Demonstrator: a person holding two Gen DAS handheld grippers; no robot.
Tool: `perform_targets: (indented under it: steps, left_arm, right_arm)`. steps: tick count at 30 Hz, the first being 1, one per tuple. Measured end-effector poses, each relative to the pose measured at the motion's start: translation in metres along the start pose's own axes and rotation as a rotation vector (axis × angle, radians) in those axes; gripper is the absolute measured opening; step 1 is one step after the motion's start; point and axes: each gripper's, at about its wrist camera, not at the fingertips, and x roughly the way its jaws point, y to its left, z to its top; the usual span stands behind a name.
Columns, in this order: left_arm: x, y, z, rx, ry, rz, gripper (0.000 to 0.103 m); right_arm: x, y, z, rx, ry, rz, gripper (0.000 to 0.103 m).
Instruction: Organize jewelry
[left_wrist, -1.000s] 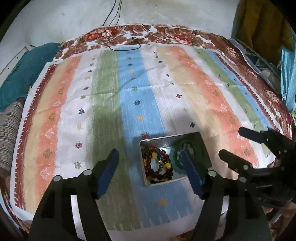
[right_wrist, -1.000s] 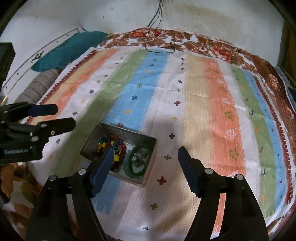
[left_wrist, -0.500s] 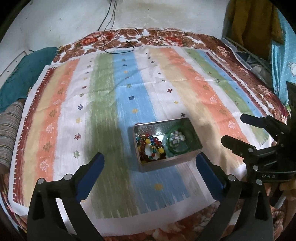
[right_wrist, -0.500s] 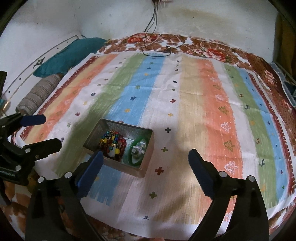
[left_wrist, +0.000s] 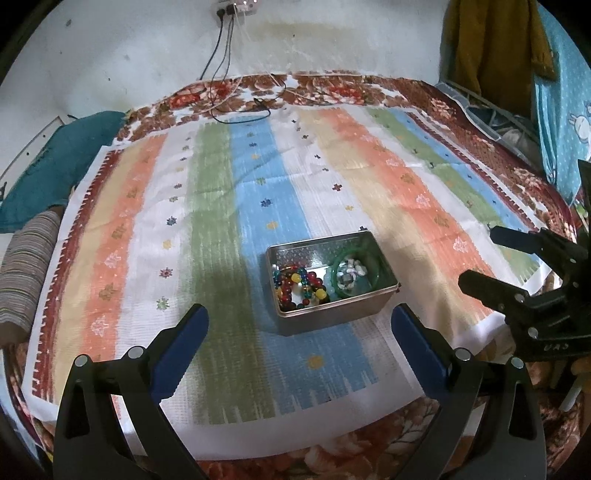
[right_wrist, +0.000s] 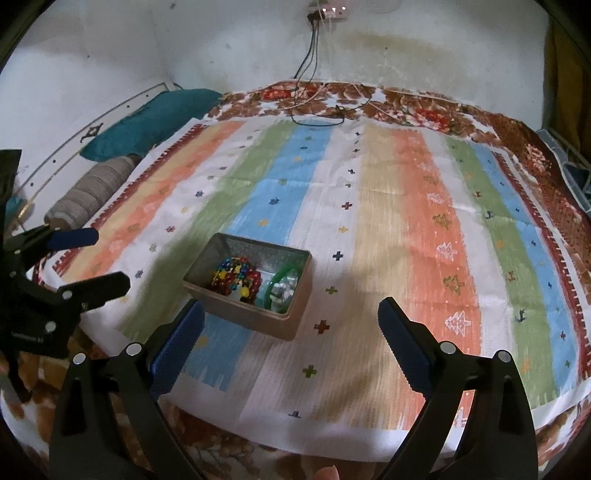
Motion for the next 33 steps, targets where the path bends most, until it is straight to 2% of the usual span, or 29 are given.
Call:
perform_targets:
  steps: [3, 6, 18, 33]
  left_arm:
    - [-0.002, -0.005, -0.002, 0.020, -0.005, 0.000, 0.097]
    - [-0.003, -0.009, -0.004, 0.030, -0.013, 0.034, 0.097]
    - [-0.012, -0.015, -0.007, 0.044, -0.054, 0.053, 0.097]
    - [-0.021, -0.018, -0.012, 0.024, -0.089, 0.021, 0.097]
  right_arm:
    - [-0.004, 0.002, -0.003, -0.004, -0.009, 0.008, 0.096]
    - [-0.006, 0.002, -0.005, 0.001, -0.017, 0.010, 0.096]
    - [-0.015, -0.001, -0.010, 0.027, -0.044, 0.026, 0.096]
    - [-0.026, 0.006, -0.015, 0.003, -0.083, 0.024, 0.096]
